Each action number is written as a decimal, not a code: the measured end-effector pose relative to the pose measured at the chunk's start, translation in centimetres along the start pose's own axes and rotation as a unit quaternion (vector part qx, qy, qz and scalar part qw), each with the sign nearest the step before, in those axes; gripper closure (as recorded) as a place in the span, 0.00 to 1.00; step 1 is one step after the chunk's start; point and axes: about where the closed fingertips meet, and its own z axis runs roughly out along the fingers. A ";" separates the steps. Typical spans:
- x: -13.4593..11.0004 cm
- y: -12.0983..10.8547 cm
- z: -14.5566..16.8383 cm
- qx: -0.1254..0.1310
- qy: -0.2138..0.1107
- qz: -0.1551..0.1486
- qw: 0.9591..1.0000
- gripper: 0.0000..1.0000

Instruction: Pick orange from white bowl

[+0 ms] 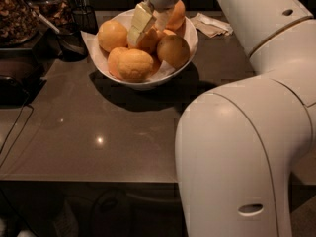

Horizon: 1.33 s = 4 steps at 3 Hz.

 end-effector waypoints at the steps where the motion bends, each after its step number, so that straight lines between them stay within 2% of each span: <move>1: 0.1 -0.3 0.5 -0.008 0.001 0.006 1.000 0.32; 4: 0.2 -0.5 0.3 -0.015 0.008 0.012 1.000 0.32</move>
Offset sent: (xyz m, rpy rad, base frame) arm -0.0059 -0.0190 -0.0435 -0.0211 0.1963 0.0068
